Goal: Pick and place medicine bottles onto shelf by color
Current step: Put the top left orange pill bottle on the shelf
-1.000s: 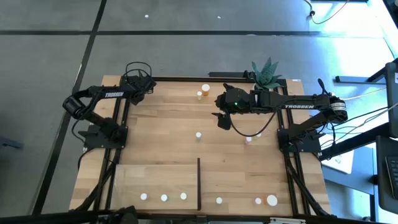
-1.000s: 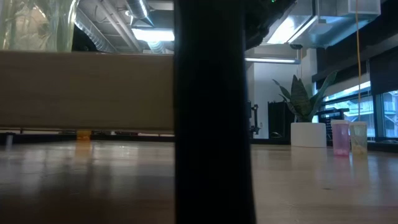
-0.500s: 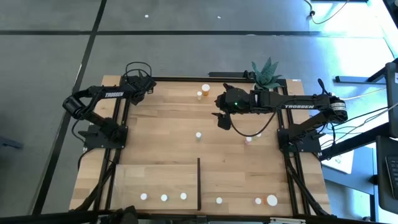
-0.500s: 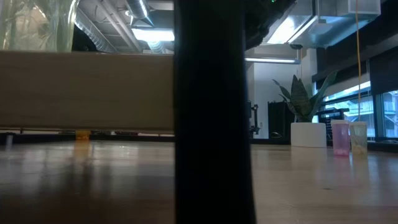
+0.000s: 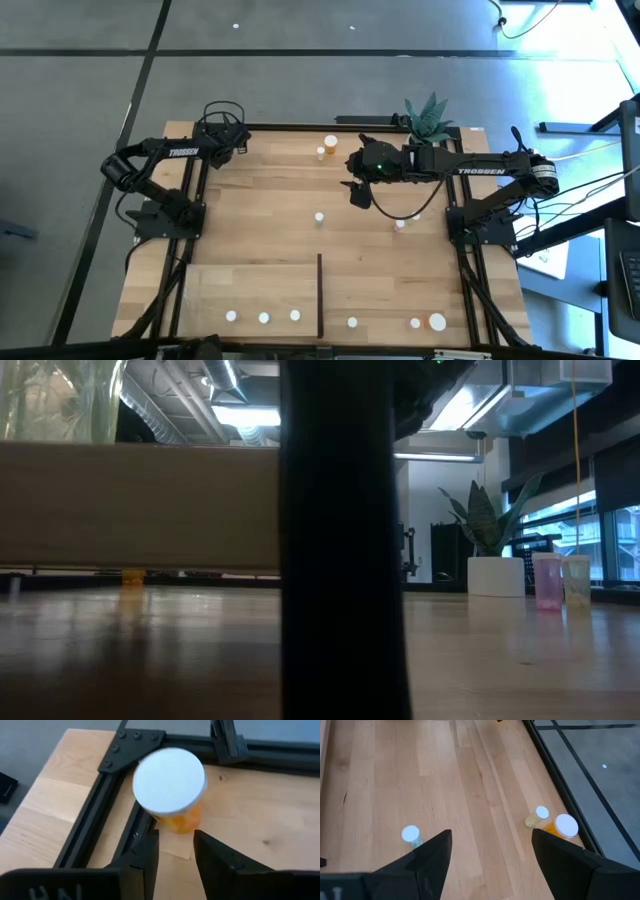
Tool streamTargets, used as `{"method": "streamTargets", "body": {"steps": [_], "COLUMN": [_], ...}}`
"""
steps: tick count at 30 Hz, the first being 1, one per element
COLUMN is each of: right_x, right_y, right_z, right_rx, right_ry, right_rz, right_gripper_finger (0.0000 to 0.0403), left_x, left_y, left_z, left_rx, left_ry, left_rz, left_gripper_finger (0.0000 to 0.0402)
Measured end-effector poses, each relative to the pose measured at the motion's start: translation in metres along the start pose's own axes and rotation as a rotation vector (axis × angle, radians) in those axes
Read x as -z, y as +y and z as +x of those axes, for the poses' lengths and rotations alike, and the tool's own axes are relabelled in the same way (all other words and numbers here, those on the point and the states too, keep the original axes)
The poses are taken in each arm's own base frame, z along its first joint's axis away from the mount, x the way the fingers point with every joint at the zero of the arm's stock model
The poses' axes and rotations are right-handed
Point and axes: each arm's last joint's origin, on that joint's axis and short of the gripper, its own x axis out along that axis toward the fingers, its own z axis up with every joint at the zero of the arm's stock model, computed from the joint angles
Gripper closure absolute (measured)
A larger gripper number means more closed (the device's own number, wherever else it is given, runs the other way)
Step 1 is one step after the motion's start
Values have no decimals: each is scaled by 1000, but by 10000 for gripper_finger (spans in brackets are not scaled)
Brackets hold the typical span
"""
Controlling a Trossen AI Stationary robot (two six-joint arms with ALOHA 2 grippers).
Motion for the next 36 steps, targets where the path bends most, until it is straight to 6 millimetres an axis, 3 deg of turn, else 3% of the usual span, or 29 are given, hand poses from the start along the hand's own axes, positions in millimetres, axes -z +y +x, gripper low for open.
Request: {"method": "streamTargets", "body": {"steps": [18,36], "right_x": [0,0], "right_y": [0,0], "right_z": [0,0], "right_rx": [0,0], "right_ry": [0,0], "right_rz": [0,0], "right_gripper_finger": [125,125], "left_x": [-1,-10], "left_y": [0,-4], "left_z": [0,-1], "left_rx": [-17,-20], "left_ry": [-27,-155], "left_rz": [-20,-232], "left_gripper_finger": [139,124]}}
